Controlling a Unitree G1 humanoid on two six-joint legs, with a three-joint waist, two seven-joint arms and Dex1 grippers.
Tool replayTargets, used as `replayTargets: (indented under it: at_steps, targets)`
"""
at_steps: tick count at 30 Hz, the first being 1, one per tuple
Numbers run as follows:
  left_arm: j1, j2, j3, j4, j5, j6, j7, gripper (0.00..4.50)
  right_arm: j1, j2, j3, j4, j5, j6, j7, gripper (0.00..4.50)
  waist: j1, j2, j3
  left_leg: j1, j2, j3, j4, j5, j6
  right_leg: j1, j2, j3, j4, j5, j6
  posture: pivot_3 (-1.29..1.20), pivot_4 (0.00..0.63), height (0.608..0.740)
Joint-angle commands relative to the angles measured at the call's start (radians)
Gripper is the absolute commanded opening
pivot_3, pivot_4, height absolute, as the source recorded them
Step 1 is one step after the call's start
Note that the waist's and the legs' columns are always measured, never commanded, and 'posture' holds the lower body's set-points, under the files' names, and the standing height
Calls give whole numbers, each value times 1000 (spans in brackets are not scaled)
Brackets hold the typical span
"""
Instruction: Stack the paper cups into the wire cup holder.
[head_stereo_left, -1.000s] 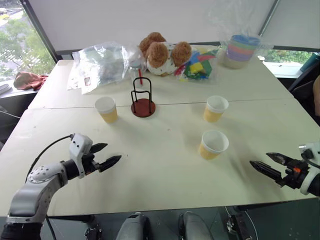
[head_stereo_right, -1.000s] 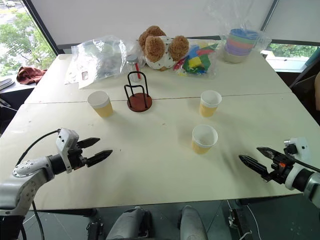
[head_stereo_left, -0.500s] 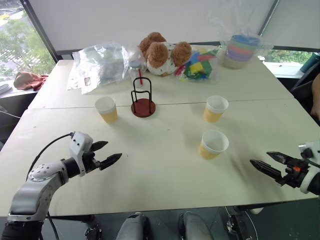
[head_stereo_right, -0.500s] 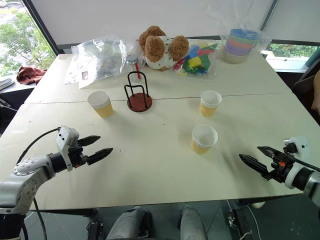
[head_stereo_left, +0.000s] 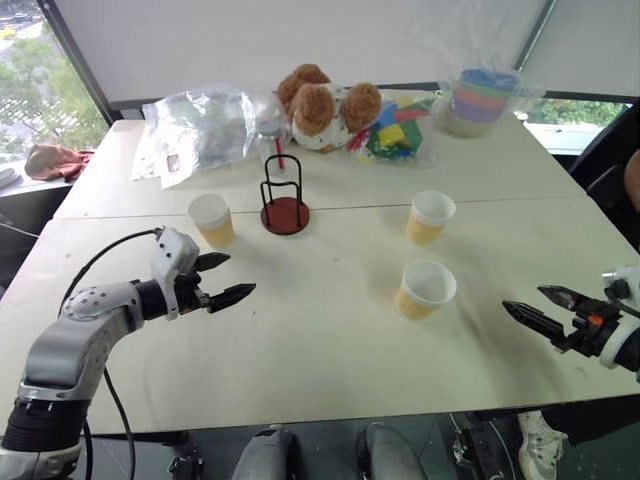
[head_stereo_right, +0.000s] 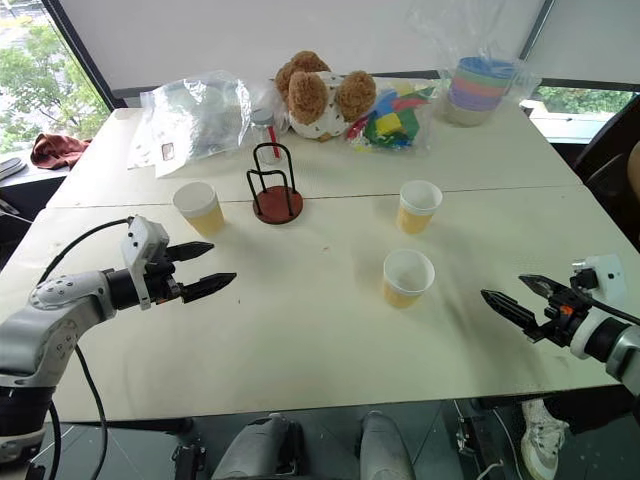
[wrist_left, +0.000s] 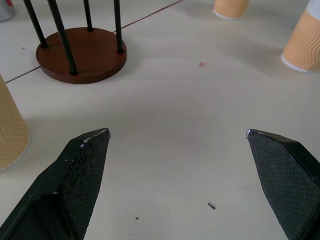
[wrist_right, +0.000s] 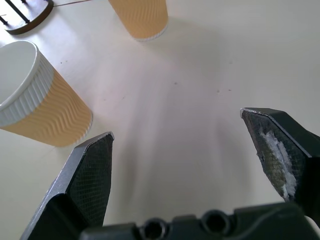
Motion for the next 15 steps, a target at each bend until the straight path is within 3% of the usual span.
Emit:
replayTargets:
  at_steps: [1, 5, 8, 15]
  targets:
    - [-58, 58, 41, 24, -25, 11, -47, 4500, -92, -92, -67, 12, 17, 8, -6, 4440, -2, 0, 0, 0, 0, 0, 1, 0, 0, 0, 0, 0, 1, 0, 0, 0, 150, 740]
    - [-264, 233, -34, 156, 37, -39, -249, 4500, -420, -154, 4, 56, 126, 122, -63, 4440, -5, -2, 2, 0, 0, 0, 2, 2, -1, 0, 2, 0, 1, 1, -3, 0, 150, 740]
    - [-416, 301, -20, 216, -38, 71, -329, 4500, -773, -62, 284, 86, 82, 144, -70, 4440, -13, -2, 2, 0, 1, 1, 1, 2, -1, -2, 5, 0, 1, 2, -4, 0, 150, 740]
    - [-349, 284, 121, 225, -128, 174, -272, 4500, -1077, 216, 624, 267, -60, 34, -7, 4440, -6, -1, 2, -8, 4, 1, -1, 4, -5, -11, 11, -1, 5, 0, 1, 0, 150, 740]
